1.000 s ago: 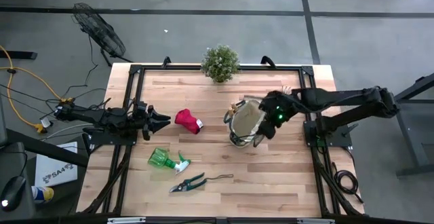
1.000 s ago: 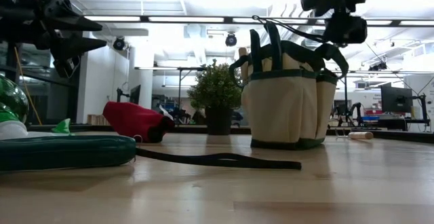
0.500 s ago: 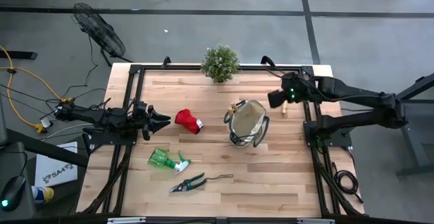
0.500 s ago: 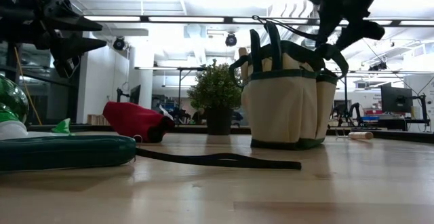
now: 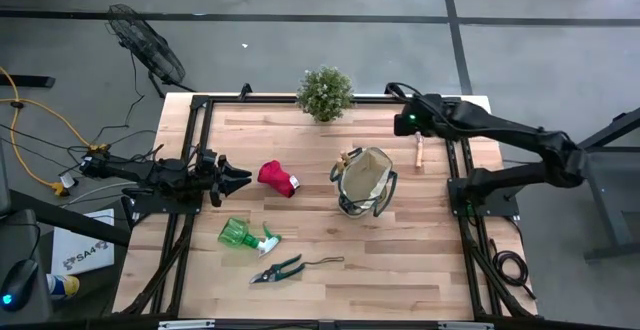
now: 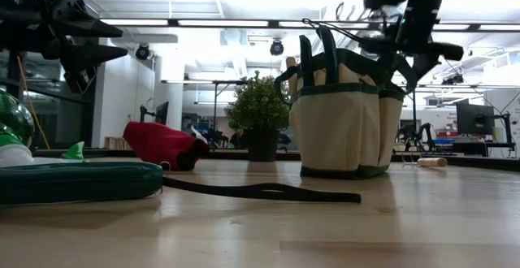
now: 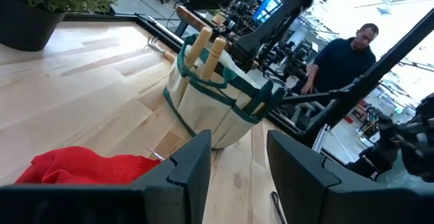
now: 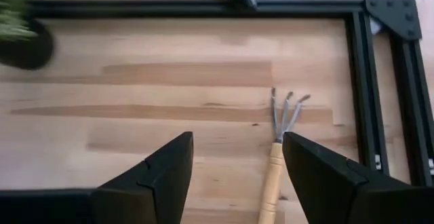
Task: Pick & Place Garden tools in Gardening bag
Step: Put the hand rake into the gardening bag
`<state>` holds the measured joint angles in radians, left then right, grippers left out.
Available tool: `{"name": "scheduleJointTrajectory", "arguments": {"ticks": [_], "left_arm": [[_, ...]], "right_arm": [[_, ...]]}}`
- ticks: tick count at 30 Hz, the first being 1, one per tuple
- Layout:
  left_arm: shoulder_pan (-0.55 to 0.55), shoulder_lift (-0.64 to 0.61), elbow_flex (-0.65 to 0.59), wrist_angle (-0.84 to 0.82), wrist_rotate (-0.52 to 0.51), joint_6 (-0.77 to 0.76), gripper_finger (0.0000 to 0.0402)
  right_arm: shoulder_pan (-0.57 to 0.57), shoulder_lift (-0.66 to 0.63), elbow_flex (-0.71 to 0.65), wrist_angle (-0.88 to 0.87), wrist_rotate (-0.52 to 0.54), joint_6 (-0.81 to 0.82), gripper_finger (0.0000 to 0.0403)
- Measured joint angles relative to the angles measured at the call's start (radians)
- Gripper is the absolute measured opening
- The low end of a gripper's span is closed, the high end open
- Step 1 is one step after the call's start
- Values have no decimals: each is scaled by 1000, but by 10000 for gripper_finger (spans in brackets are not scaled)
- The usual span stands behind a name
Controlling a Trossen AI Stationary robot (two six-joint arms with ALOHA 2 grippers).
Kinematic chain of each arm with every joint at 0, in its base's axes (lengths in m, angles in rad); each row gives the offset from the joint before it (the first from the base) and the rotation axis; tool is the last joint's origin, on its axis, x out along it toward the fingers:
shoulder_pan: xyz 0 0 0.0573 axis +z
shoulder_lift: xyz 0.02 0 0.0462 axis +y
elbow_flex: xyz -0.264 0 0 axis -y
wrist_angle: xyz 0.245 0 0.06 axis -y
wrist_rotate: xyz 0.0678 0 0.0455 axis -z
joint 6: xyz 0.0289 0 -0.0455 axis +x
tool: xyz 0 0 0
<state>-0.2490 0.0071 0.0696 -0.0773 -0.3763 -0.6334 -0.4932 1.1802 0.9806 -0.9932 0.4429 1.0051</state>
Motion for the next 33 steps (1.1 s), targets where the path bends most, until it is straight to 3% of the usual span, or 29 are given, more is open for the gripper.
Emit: {"name": "scheduleJointTrajectory", "arguments": {"ticks": [6,17,28,33], "left_arm": [[0,0,0,0,-4,0,140],[0,0,0,0,-21,88,140],[0,0,0,0,-35,92,140],[0,0,0,0,-35,114,140]], "right_arm": [[-59,145,0,-2,-10,50,220],[-176,362,0,2,-143,65,220],[-223,401,-1,-39,-195,65,220],[-227,400,-71,-29,-231,87,220]]}}
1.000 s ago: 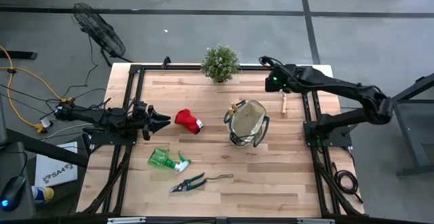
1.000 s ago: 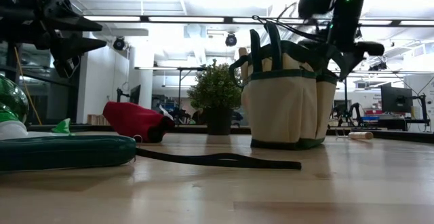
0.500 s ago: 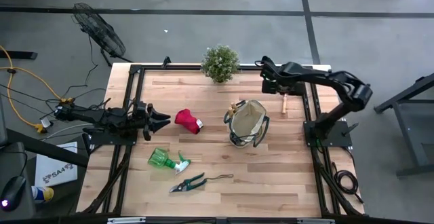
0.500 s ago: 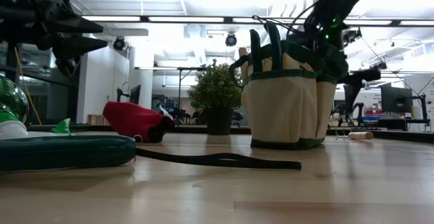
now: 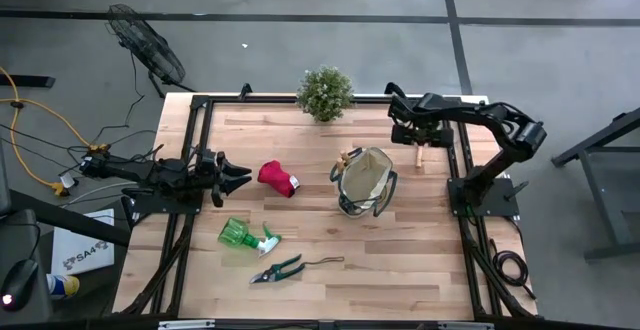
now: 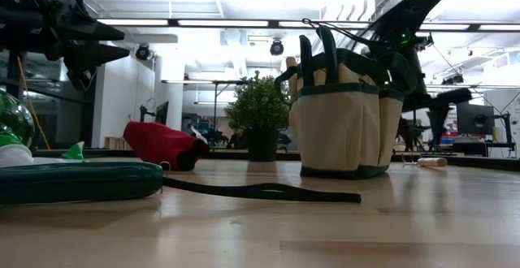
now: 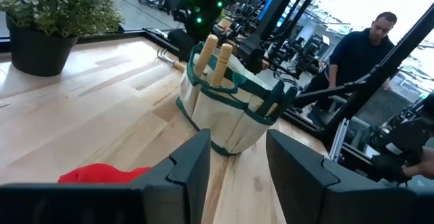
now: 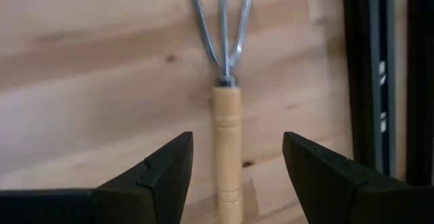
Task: Pick & Place Garden tools in Gardening bag
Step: Put the hand rake into the gardening bag
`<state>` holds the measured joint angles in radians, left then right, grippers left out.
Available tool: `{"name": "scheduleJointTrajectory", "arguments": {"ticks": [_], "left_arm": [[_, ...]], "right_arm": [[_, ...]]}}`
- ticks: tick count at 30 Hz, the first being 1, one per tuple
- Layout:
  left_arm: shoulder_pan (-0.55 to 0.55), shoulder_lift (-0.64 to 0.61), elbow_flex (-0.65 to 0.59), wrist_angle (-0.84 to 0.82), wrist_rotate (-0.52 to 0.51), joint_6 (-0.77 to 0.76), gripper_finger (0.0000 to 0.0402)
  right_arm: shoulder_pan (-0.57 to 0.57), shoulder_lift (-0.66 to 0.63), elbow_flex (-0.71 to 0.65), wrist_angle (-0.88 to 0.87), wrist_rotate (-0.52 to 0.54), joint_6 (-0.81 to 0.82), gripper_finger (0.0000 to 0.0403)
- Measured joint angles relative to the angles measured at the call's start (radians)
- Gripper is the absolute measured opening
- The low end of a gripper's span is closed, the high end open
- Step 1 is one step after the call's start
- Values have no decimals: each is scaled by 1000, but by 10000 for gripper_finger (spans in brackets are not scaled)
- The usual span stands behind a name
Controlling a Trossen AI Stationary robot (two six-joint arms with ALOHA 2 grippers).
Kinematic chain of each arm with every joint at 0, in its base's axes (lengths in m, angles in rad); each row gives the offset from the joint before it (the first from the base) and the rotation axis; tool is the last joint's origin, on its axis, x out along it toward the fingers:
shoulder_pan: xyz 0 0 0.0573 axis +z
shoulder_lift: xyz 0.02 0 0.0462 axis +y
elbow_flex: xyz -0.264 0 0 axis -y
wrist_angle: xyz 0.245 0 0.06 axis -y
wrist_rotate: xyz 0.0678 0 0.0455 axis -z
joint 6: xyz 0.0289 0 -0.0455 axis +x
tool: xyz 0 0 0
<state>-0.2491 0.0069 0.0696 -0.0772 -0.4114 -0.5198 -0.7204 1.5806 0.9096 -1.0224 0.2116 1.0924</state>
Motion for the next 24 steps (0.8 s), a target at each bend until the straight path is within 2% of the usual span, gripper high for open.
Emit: {"name": "scheduleJointTrajectory", "arguments": {"ticks": [7,16,24], "left_arm": [[0,0,0,0,-1,0,140],[0,0,0,0,-2,-1,140],[0,0,0,0,8,-8,140]], "right_arm": [[1,0,-83,69,-31,-17,220],[-48,0,-91,157,-39,-77,219],[-92,0,-93,188,-74,-129,198]]}}
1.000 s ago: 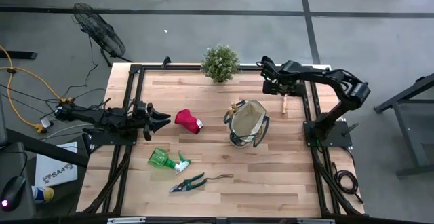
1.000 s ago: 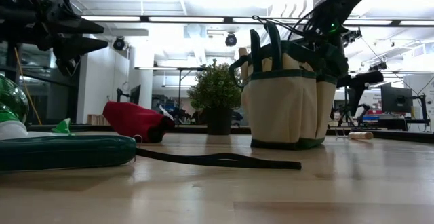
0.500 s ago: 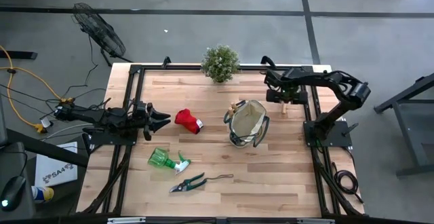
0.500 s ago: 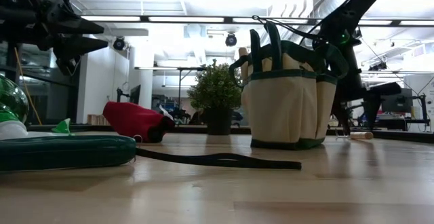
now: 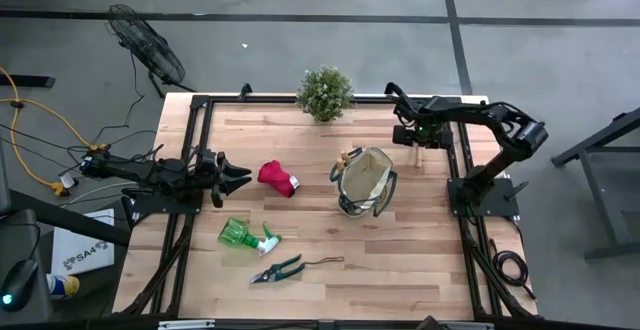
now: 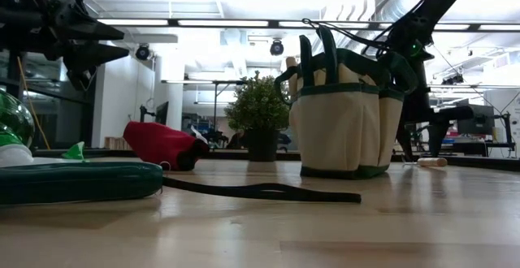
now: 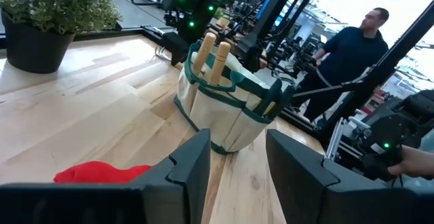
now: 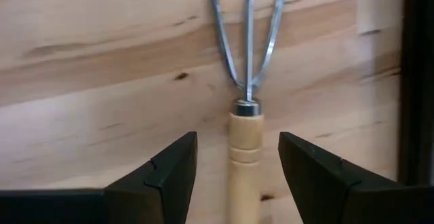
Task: Pick & Place Garden tools in Gardening bag
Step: Put the hand rake into the gardening bag
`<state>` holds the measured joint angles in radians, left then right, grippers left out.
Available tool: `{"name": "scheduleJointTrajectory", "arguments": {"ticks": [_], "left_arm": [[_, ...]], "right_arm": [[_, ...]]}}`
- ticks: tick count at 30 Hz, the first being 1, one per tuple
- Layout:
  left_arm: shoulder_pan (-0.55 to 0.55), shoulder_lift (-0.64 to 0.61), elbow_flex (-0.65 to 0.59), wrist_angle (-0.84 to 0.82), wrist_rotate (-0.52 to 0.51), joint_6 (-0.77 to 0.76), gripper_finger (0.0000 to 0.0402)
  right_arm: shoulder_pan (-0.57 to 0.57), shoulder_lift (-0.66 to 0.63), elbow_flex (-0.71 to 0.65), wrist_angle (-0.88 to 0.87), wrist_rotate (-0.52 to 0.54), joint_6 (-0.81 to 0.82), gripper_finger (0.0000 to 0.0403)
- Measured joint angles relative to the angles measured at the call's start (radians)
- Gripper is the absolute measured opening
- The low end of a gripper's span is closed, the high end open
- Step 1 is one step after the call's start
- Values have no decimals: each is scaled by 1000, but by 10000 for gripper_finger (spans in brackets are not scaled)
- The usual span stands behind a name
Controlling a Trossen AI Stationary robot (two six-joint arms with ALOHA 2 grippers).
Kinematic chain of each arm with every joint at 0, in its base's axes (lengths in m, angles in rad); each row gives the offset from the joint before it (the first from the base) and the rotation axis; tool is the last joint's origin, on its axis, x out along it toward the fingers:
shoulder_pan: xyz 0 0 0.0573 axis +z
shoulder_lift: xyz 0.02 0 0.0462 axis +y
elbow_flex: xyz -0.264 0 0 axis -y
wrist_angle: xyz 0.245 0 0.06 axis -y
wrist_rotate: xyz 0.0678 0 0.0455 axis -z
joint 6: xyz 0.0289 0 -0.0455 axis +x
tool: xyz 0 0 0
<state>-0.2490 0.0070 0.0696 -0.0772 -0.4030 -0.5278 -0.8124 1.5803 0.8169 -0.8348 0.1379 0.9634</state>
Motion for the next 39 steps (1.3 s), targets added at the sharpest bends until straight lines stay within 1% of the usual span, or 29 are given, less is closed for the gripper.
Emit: {"name": "scheduleJointTrajectory", "arguments": {"ticks": [7,9,13,17,22,30,32,39], "left_arm": [[0,0,0,0,1,0,140],[0,0,0,0,1,0,140],[0,0,0,0,1,-1,140],[0,0,0,3,2,-3,140],[0,0,-1,6,3,-3,140],[0,0,2,18,29,24,140],[0,0,17,19,29,43,140],[0,0,99,27,27,144,140]], "right_arm": [[-2,0,-8,20,-9,-15,186],[-2,0,-34,22,-14,-4,186],[-2,-7,-96,92,-52,9,186],[13,-10,-114,115,-55,6,178],[19,-12,-114,126,-80,-23,144],[20,-84,-127,112,-104,-30,51],[23,-107,-132,90,-124,-30,50],[43,-235,-128,94,-126,-17,50]]}}
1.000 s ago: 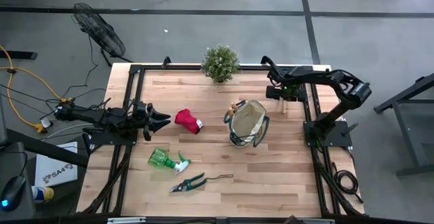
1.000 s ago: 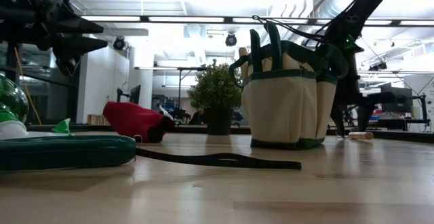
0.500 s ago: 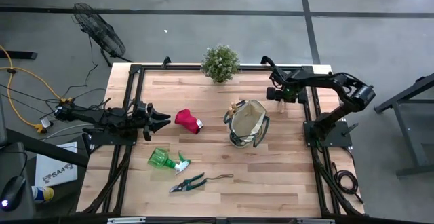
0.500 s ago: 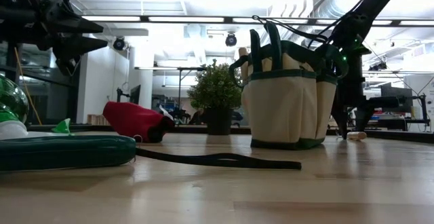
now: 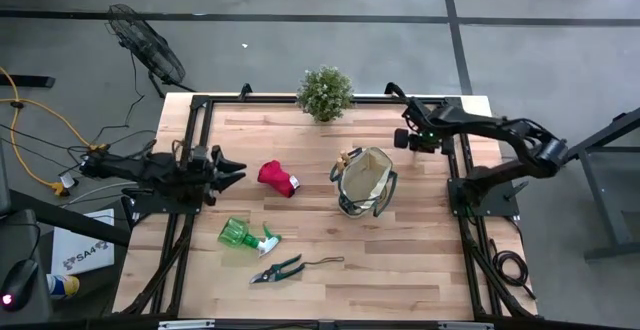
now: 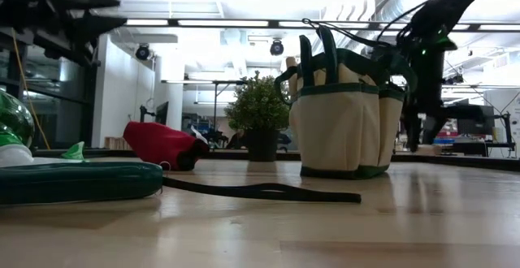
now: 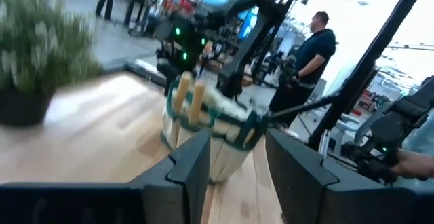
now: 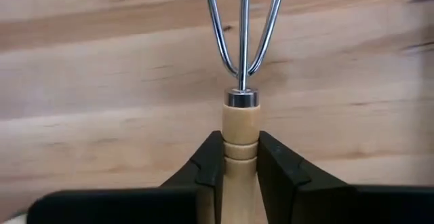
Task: Pick & Place Garden tools in Gardening bag
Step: Put the hand rake into the gardening bag
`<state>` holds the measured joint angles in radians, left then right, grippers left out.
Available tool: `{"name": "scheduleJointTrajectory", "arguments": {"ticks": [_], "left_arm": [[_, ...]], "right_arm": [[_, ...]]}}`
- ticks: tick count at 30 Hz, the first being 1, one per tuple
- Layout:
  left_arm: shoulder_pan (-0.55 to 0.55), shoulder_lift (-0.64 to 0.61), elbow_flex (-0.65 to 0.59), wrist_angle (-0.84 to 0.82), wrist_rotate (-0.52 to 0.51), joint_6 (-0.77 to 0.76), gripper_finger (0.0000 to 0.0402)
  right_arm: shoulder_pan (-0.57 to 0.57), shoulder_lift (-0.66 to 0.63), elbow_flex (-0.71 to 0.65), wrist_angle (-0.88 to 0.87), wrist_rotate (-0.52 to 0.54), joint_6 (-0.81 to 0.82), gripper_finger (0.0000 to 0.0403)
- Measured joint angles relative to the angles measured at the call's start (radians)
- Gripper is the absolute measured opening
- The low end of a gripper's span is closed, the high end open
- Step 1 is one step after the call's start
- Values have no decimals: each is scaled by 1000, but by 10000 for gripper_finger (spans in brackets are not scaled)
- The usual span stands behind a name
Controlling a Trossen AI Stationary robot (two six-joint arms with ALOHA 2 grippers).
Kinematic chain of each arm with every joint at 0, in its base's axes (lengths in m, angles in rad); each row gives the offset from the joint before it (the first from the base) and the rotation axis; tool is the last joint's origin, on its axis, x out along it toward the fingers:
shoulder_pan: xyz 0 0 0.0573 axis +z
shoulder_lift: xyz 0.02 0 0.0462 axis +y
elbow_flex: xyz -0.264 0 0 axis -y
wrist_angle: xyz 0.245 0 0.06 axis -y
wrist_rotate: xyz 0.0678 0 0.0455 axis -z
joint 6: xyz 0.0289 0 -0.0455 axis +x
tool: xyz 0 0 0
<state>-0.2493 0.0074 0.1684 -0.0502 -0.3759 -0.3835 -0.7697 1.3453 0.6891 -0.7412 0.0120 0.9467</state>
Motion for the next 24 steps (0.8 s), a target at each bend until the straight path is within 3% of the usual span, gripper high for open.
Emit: {"name": "scheduleJointTrajectory", "arguments": {"ticks": [6,12,17,24], "left_arm": [[0,35,81,4,-6,174,140],[0,169,169,4,-28,366,140],[0,351,254,80,-36,507,140],[0,681,431,191,-38,765,140]], "right_arm": [[39,-170,2,8,-50,61,50],[73,-353,4,12,-143,137,50],[100,-480,4,30,-233,182,50],[182,-614,6,222,-250,289,50]]}}
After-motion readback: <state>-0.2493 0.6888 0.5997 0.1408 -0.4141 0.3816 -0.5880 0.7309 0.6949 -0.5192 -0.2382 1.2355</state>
